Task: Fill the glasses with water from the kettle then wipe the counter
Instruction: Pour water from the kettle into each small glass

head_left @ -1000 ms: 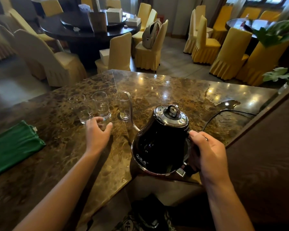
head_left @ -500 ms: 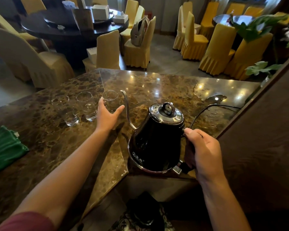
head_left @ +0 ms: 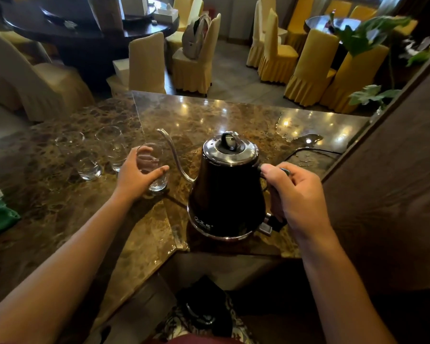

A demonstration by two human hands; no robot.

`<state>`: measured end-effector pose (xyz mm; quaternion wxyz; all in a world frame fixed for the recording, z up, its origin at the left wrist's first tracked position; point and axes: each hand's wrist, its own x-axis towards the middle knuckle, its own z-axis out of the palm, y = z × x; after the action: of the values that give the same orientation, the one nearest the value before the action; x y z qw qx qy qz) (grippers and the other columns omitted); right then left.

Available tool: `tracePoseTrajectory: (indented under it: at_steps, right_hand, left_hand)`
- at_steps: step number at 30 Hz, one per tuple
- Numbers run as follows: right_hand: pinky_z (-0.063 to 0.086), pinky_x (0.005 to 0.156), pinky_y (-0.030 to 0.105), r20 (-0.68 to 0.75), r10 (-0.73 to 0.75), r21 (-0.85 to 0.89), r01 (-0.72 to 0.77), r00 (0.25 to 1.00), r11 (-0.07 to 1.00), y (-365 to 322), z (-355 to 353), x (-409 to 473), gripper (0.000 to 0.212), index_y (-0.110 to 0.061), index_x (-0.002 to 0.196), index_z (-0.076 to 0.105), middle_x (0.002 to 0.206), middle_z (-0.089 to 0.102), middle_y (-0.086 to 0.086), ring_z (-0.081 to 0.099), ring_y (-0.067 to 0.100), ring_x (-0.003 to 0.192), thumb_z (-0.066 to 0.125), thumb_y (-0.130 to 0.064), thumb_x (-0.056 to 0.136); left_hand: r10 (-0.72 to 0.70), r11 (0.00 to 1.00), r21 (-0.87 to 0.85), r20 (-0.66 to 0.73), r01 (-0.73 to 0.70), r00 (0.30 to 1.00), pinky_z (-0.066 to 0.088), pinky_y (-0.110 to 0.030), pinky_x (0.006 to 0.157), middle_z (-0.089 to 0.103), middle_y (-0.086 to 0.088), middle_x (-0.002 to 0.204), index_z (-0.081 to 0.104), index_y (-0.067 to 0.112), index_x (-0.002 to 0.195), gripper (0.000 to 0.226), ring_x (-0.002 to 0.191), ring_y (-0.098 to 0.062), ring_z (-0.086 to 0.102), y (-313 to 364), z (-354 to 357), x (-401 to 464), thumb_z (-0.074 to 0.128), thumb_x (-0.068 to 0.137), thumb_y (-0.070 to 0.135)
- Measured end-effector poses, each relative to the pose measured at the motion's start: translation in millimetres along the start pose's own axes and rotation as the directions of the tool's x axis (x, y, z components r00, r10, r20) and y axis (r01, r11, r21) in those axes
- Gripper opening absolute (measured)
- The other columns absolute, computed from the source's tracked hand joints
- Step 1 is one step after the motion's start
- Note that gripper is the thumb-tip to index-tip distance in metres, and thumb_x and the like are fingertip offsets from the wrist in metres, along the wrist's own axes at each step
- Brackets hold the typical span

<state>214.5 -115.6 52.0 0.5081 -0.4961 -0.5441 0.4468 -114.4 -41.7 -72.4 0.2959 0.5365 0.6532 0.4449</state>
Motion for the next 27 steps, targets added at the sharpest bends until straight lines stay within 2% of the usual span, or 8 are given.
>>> tracePoseTrajectory:
  at_steps: [3, 6, 9, 12, 15, 19, 24, 27]
  right_hand:
    - [0.031, 0.042, 0.02, 0.037, -0.058, -0.083, 0.061, 0.998, 0.995, -5, 0, 4, 0.037, -0.002, 0.067, 0.058, 0.052, 0.044, 0.004, 0.038, 0.014, 0.044, 0.071, -0.021, 0.096]
    - [0.029, 0.043, 0.024, 0.076, -0.078, -0.134, 0.088, 0.994, 0.987, -9, 2, 7, 0.043, 0.012, 0.074, 0.055, 0.06, 0.043, 0.013, 0.037, 0.021, 0.052, 0.072, -0.022, 0.095]
    - [0.025, 0.043, 0.025, 0.12, -0.068, -0.2, 0.092, 0.99, 0.976, -14, 5, 11, 0.049, 0.017, 0.079, 0.051, 0.06, 0.04, 0.012, 0.032, 0.021, 0.052, 0.073, -0.024, 0.094]
    - [0.026, 0.041, 0.021, 0.159, -0.07, -0.291, 0.114, 0.985, 0.95, -19, 8, 15, 0.049, 0.013, 0.077, 0.053, 0.056, 0.037, 0.01, 0.031, 0.014, 0.046, 0.074, -0.028, 0.093]
    - [0.027, 0.044, 0.022, 0.198, -0.09, -0.39, 0.162, 0.976, 0.907, -23, 12, 16, 0.048, 0.009, 0.074, 0.058, 0.053, 0.036, 0.003, 0.031, 0.009, 0.047, 0.075, -0.033, 0.091]
    - [0.03, 0.046, 0.024, 0.215, -0.079, -0.421, 0.166, 0.973, 0.892, -28, 16, 15, 0.048, 0.012, 0.075, 0.057, 0.05, 0.035, -0.002, 0.032, 0.006, 0.045, 0.075, -0.03, 0.091]
    - [0.032, 0.051, 0.027, 0.265, -0.095, -0.49, 0.218, 0.96, 0.844, -39, 24, 12, 0.045, 0.004, 0.07, 0.058, 0.05, 0.037, -0.011, 0.035, 0.005, 0.049, 0.074, -0.033, 0.091]
    - [0.034, 0.05, 0.025, 0.325, -0.112, -0.53, 0.279, 0.939, 0.801, -50, 29, 11, 0.043, -0.005, 0.068, 0.062, 0.053, 0.047, -0.005, 0.043, 0.008, 0.051, 0.073, -0.039, 0.092]
  left_hand:
    - [0.014, 1.0, -0.015, 0.036, -0.014, 0.999, 0.057, -0.04, 0.093, 0.064, 0.005, 0.111, 0.051, 0.042, 0.116, 0.059, 0.102, -0.01, 0.066, -2, -11, -29, 0.088, 0.074, 0.026]
    - [-0.001, 0.999, -0.049, 0.056, 0.003, 0.998, 0.056, -0.037, 0.091, 0.062, 0.006, 0.112, 0.052, 0.036, 0.121, 0.06, 0.102, -0.01, 0.066, -6, -19, -49, 0.087, 0.073, 0.025]
    - [0.003, 0.999, -0.051, 0.072, 0.001, 0.997, 0.056, -0.038, 0.091, 0.061, 0.005, 0.113, 0.053, 0.026, 0.129, 0.064, 0.103, -0.012, 0.066, -11, -24, -59, 0.087, 0.075, 0.022]
    - [-0.006, 0.999, -0.052, 0.081, 0.01, 0.997, 0.057, -0.035, 0.092, 0.063, 0.002, 0.113, 0.053, 0.024, 0.13, 0.065, 0.103, -0.013, 0.068, -12, -30, -62, 0.087, 0.075, 0.023]
    - [-0.004, 0.999, -0.041, 0.105, 0.008, 0.995, 0.058, -0.035, 0.094, 0.065, -0.002, 0.115, 0.053, 0.027, 0.129, 0.069, 0.104, -0.014, 0.069, -14, -35, -63, 0.086, 0.07, 0.035]
    - [0.006, 1.0, -0.025, 0.123, -0.003, 0.992, 0.054, -0.026, 0.091, 0.064, 0.002, 0.116, 0.051, 0.03, 0.129, 0.067, 0.105, -0.015, 0.069, -17, -37, -64, 0.085, 0.072, 0.036]
    - [-0.015, 0.998, -0.059, 0.129, 0.023, 0.992, 0.056, -0.047, 0.099, 0.065, -0.002, 0.121, 0.048, 0.032, 0.132, 0.079, 0.106, -0.016, 0.071, -27, -38, -68, 0.088, 0.067, 0.051]
    - [-0.016, 0.998, -0.057, 0.133, 0.024, 0.991, 0.056, -0.05, 0.099, 0.065, -0.002, 0.121, 0.046, 0.034, 0.133, 0.081, 0.107, -0.017, 0.071, -27, -38, -69, 0.086, 0.065, 0.054]
